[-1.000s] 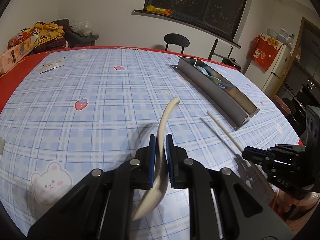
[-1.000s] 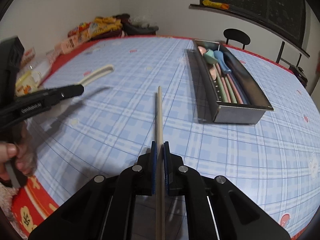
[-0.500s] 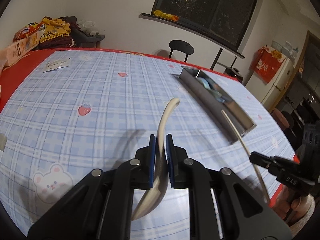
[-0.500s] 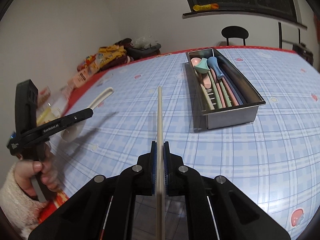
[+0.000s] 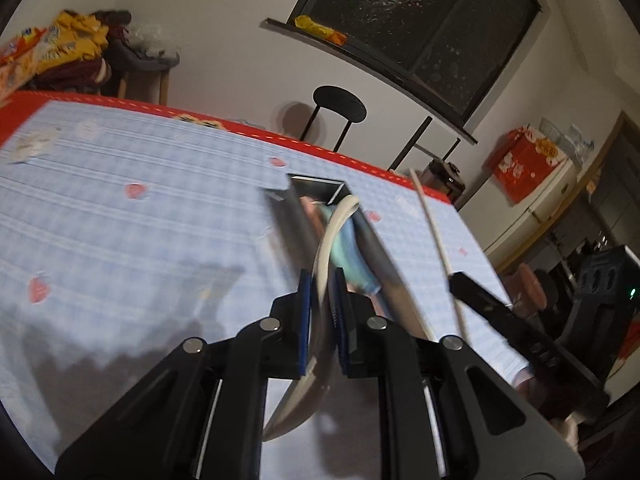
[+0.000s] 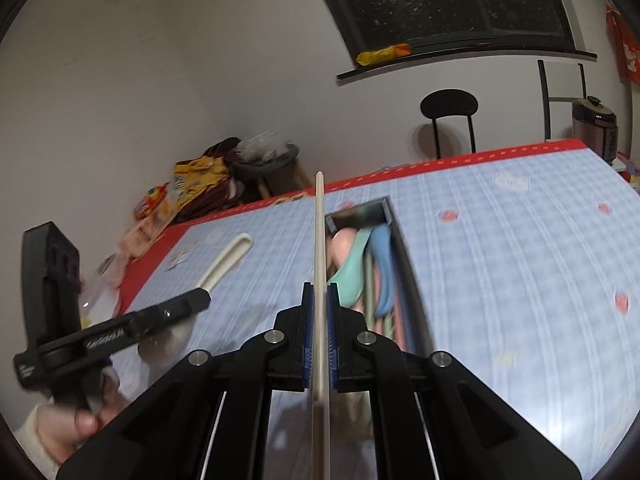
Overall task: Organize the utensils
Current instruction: 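Carry the cream spoon and cream chopstick over the steel tray with both tools, then open both tools to drop the cream spoon and chopstick into the tray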
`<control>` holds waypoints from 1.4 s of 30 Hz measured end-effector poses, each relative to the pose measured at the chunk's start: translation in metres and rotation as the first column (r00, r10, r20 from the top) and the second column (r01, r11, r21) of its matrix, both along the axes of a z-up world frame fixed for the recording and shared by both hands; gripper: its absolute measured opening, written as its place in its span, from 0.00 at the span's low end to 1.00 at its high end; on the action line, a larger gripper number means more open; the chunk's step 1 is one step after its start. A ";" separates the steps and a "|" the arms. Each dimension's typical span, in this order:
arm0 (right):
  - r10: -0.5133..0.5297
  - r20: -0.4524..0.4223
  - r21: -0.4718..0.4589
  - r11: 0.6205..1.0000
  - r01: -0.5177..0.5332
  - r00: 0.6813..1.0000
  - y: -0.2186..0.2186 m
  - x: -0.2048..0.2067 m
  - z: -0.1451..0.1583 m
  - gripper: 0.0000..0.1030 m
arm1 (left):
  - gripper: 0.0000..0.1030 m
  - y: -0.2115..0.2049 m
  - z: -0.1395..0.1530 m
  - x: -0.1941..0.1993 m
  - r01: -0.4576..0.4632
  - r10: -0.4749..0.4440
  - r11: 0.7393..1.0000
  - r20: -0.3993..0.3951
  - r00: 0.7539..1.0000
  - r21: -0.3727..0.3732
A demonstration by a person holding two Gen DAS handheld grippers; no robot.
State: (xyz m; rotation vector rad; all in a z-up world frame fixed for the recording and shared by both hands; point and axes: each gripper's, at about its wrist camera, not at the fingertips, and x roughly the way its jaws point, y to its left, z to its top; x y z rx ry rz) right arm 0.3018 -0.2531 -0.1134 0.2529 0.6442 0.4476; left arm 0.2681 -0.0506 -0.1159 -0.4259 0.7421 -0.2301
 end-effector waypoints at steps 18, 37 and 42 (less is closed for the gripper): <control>-0.034 -0.164 0.041 0.998 0.041 0.986 -0.017 0.044 -0.051 0.07 | 0.14 -0.054 -0.032 0.105 -0.074 0.067 0.996 -0.118 0.991 -0.057; -0.043 -0.193 0.030 0.998 0.049 0.980 -0.017 0.054 -0.059 0.08 | 0.28 -0.053 -0.032 0.123 -0.094 0.086 0.994 -0.122 0.989 -0.061; -0.057 -0.180 0.003 0.998 0.058 0.982 -0.014 0.051 -0.052 0.19 | 0.38 -0.031 -0.008 0.106 -0.113 0.113 0.994 -0.072 0.991 0.003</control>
